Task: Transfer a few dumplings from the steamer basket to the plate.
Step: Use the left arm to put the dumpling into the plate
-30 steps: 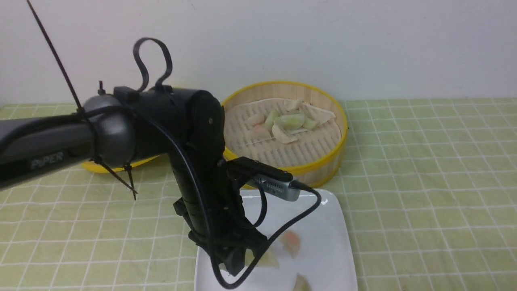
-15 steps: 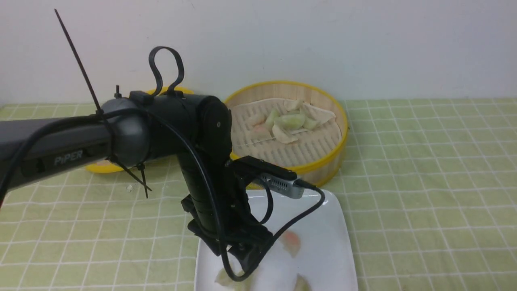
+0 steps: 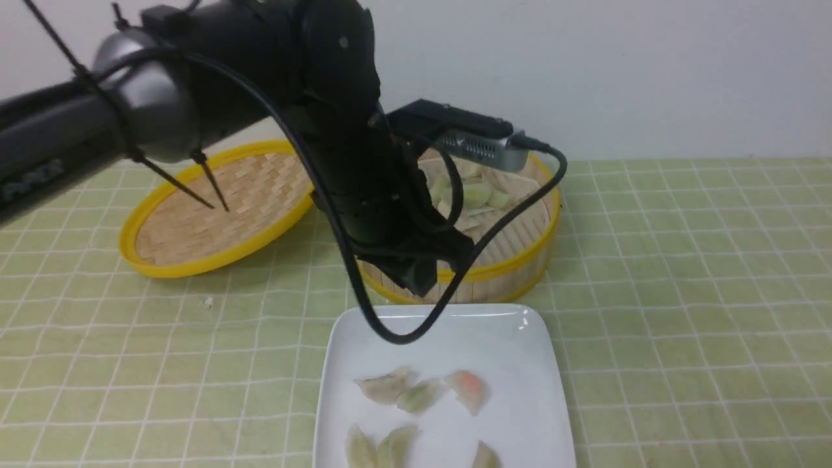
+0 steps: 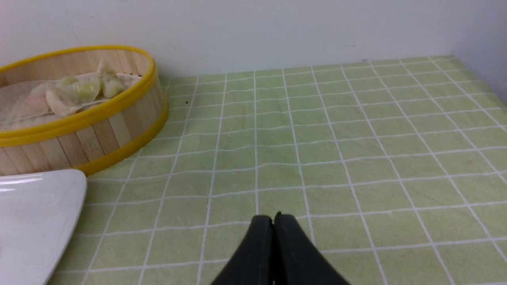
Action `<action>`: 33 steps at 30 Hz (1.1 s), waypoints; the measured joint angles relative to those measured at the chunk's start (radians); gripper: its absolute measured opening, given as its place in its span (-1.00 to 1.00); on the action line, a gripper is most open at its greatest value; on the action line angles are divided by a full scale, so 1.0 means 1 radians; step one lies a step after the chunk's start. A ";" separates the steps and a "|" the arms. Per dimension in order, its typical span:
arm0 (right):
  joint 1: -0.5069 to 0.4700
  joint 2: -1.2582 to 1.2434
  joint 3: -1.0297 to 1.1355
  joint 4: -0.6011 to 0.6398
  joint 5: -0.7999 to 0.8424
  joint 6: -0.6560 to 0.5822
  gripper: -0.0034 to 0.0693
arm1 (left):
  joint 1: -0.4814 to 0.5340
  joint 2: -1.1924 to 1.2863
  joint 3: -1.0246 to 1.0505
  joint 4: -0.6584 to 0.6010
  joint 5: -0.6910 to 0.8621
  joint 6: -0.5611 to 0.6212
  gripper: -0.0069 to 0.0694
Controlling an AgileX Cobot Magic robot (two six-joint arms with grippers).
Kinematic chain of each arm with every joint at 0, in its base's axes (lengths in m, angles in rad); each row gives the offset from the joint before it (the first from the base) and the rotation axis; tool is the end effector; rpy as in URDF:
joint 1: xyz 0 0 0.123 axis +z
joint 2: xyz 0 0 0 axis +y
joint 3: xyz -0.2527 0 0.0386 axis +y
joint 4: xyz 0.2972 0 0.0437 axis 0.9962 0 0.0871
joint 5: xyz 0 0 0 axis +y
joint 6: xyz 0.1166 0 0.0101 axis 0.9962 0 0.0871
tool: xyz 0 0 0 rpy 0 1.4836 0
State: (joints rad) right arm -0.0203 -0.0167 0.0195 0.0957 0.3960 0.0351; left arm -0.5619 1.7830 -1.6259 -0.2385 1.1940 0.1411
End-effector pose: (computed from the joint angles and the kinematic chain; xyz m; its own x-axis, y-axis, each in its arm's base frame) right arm 0.1554 0.0012 0.1645 -0.3045 0.1292 -0.9437 0.0228 0.9915 0.1284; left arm 0.3475 -0.2492 0.2500 -0.7731 0.5465 -0.3220 0.6186 0.7618 -0.1923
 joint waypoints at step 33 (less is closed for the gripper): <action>0.000 0.000 0.000 0.007 -0.001 0.000 -0.94 | 0.000 -1.802 1.175 -0.036 -0.946 -0.014 -0.83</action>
State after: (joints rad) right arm -0.0203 -0.0167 0.0195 0.1023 0.3949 0.0351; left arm -0.5619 -0.0188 -0.4513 -0.2749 0.2477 0.1267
